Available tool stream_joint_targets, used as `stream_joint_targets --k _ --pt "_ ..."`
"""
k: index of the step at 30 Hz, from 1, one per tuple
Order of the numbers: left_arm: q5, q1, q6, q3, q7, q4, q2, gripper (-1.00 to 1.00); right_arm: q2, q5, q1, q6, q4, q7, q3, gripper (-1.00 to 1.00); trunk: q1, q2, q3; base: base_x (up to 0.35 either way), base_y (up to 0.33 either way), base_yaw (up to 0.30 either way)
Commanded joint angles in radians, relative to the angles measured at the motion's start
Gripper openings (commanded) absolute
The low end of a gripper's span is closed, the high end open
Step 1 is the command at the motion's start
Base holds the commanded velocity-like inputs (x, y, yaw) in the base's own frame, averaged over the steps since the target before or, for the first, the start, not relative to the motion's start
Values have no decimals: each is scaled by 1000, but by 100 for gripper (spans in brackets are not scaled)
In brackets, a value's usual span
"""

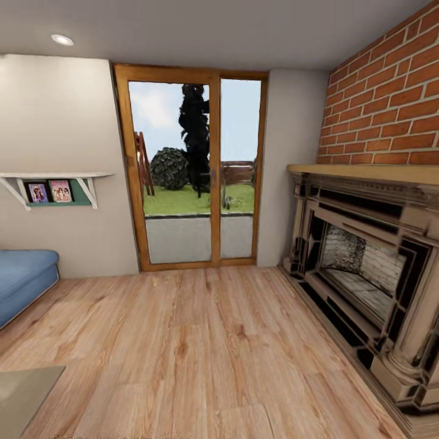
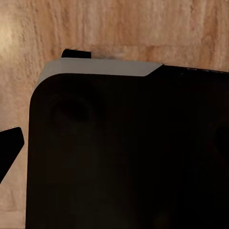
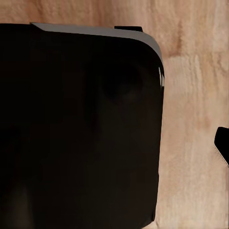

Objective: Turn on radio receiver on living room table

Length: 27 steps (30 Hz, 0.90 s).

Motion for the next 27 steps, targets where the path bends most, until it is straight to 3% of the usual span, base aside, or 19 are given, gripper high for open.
stream_joint_targets --k 1,27 --pt "0 0 0 0 0 0 0 100 0 0 0 0 0 0 0 100 0 0 0 0 0 274" --pt "0 0 0 1 0 0 0 100 0 0 0 0 0 0 0 100 0 0 0 0 0 274"
